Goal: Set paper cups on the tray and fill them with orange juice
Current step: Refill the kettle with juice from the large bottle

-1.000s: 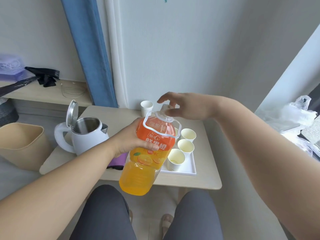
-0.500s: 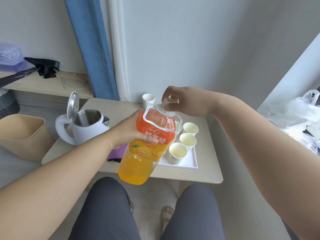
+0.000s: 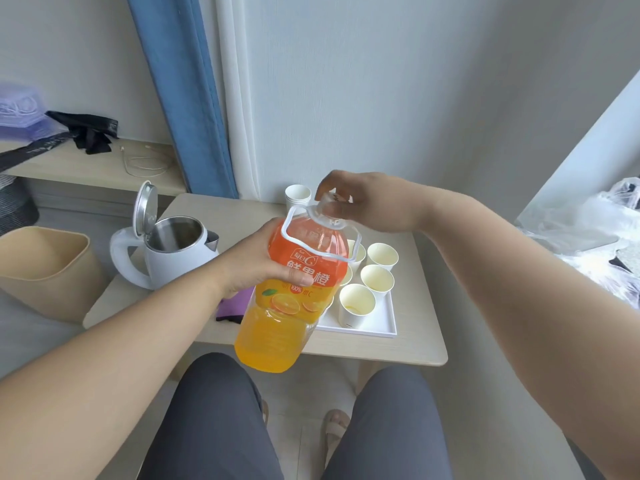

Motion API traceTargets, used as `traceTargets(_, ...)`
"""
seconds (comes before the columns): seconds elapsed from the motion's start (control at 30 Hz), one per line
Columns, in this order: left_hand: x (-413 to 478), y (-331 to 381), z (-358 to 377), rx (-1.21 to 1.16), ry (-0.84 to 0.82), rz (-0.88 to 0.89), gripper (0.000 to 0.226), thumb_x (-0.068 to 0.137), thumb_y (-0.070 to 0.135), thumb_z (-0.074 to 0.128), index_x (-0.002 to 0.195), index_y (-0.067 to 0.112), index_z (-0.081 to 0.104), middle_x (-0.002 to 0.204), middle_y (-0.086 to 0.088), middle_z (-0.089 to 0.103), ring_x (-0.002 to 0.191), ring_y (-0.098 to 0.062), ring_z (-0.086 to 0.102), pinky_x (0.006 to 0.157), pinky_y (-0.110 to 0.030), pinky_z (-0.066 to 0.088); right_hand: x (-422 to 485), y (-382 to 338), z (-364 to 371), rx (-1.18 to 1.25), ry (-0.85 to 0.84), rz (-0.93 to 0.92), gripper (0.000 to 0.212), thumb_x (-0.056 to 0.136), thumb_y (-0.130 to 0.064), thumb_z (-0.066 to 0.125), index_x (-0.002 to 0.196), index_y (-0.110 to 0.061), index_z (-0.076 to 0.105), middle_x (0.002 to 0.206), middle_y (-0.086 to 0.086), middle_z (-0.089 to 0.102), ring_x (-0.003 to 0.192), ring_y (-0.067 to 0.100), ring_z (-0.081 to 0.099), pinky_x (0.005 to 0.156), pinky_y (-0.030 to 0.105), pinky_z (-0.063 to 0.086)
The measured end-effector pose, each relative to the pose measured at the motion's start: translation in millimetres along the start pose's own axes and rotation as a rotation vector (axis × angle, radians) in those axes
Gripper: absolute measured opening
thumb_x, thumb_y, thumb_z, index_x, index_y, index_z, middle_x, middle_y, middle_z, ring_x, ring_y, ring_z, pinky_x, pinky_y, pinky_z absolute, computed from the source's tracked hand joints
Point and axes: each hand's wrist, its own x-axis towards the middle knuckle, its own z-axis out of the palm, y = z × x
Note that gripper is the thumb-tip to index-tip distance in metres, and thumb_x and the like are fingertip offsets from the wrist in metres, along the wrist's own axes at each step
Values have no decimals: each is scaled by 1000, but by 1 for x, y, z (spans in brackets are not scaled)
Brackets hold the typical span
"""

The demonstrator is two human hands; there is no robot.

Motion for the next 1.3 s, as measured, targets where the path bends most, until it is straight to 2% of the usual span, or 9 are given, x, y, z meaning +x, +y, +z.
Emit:
traceTargets(0.3, 1, 1, 21, 103, 332, 43, 95, 46, 39, 94, 126, 35, 43, 117, 13, 61, 108, -12, 60, 93, -40, 51, 19, 4, 25, -32, 267, 347, 51, 92, -60, 42, 71, -14, 38, 69, 3, 46, 72, 27, 45, 52, 31, 29)
traceTargets(0.43, -2, 3, 1, 0, 97, 40, 97, 48, 31, 93, 132, 31, 43, 119, 9, 65, 108, -11, 63, 94, -43, 53, 12, 11, 18, -162, 289, 15, 53, 90, -65, 38, 89, -13, 49, 84, -3, 49, 83, 23, 49, 67, 30, 33)
traceTargets(0.57, -8, 6, -11, -22, -146, 62, 91, 53, 29, 87, 133, 27, 45, 121, 6, 66, 111, -12, 64, 91, -33, 54, 10, 13, 15, -324, 322, -285, 57, 79, -68, 16, 73, -18, 41, 66, -10, 39, 74, 17, 38, 72, 28, 24)
traceTargets(0.73, -9, -4, 10, 20, 80, 51, 97, 48, 36, 92, 132, 29, 43, 120, 10, 64, 111, -11, 62, 92, -36, 53, 15, 14, 36, -266, 260, 66, 56, 91, -59, 22, 56, -17, 33, 55, -2, 38, 68, 25, 43, 72, 33, 32)
traceTargets(0.8, -8, -10, 24, 146, 253, 26, 97, 48, 37, 94, 130, 29, 43, 121, 12, 60, 110, -10, 59, 93, -34, 50, 20, 15, 44, -257, 134, 319, 56, 97, -51, 25, 62, -11, 43, 60, 2, 42, 68, 28, 46, 63, 30, 31)
traceTargets(0.87, -8, -16, 32, 237, 320, 10, 101, 45, 45, 93, 130, 32, 41, 123, 12, 58, 112, -11, 57, 96, -37, 48, 21, 13, 50, -329, 64, 373, 51, 98, -47, 21, 82, -10, 53, 65, 1, 44, 63, 23, 45, 55, 26, 25)
traceTargets(0.97, -10, -16, 21, 126, 185, -7, 98, 48, 32, 94, 130, 31, 40, 123, 11, 59, 114, -13, 58, 96, -38, 50, 16, 13, 55, -344, 186, 208, 51, 99, -52, 23, 78, -14, 50, 66, 2, 47, 67, 25, 47, 58, 29, 26)
traceTargets(1.13, -22, -4, -1, -42, -229, 23, 86, 57, 19, 90, 131, 28, 45, 120, 6, 66, 113, -15, 63, 88, -31, 54, 9, 13, 52, -163, 406, -369, 55, 87, -58, 29, 72, -10, 50, 65, 1, 46, 57, 21, 36, 55, 26, 28)
traceTargets(1.3, -27, -5, 4, -52, -240, 43, 72, 68, 7, 83, 127, 28, 47, 118, 6, 67, 111, -15, 64, 89, -32, 54, 5, 10, 56, -200, 506, -423, 48, 89, -45, 37, 56, -11, 48, 51, -2, 32, 48, 21, 26, 45, 17, 16)
